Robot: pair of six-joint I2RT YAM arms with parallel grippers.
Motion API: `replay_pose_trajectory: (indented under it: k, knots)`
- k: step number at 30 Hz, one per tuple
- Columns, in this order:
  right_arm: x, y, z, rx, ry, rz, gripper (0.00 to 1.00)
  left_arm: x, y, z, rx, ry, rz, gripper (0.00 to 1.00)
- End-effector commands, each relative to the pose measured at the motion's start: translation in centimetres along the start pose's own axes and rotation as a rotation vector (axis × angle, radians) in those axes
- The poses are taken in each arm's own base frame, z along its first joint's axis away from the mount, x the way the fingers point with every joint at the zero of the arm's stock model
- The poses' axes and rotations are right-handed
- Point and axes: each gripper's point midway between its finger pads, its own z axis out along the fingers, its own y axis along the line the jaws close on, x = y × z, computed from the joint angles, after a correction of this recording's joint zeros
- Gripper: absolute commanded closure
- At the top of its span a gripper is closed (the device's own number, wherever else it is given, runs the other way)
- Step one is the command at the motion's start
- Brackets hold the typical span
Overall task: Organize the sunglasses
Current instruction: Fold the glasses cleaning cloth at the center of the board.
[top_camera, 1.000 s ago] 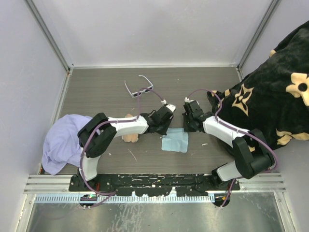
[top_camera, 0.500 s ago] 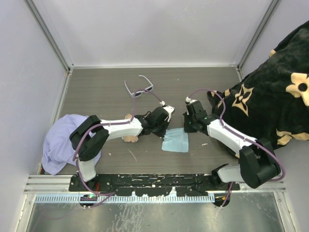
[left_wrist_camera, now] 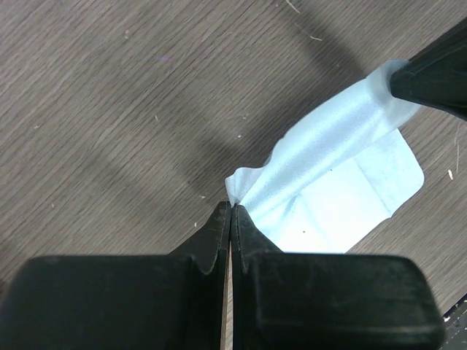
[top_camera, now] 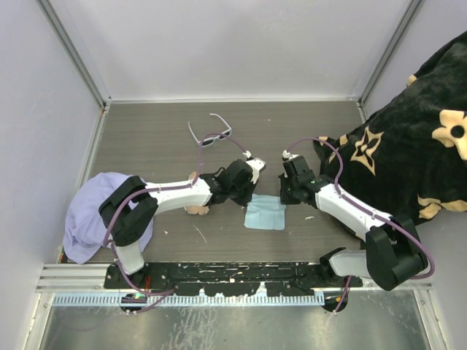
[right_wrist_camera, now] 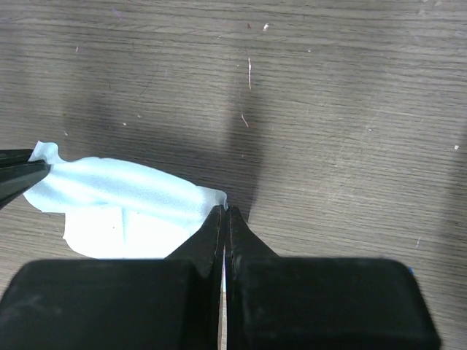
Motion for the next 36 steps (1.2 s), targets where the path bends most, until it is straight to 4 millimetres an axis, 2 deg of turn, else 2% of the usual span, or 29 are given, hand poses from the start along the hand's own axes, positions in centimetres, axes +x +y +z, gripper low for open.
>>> replay_pose_trajectory:
  k: [1, 9, 18, 23, 36]
  knots:
    - [-1.9, 0.3, -1.0, -0.003, -0.070, 0.005, 1.00, -3.3, -1.2, -1.6, 0.069, -0.123, 0.059, 1.00]
    - [-2.3, 0.5, -1.5, -0.015, -0.095, 0.003, 1.00, -4.0, -1.8, -2.5, 0.120, -0.236, 0.124, 1.00]
    - [-2.9, 0.1, -1.7, 0.008, -0.127, 0.007, 0.99, -3.3, -1.3, -2.1, 0.106, -0.218, 0.154, 1.00]
    - [-3.5, 0.0, -1.8, 0.020, -0.137, 0.005, 0.98, -4.6, -0.6, -2.6, 0.062, -0.278, 0.187, 1.00]
    - [-3.4, 0.3, -1.1, 0.011, -0.124, -0.004, 1.00, -4.8, -0.3, -1.3, 0.059, -0.333, 0.279, 1.00]
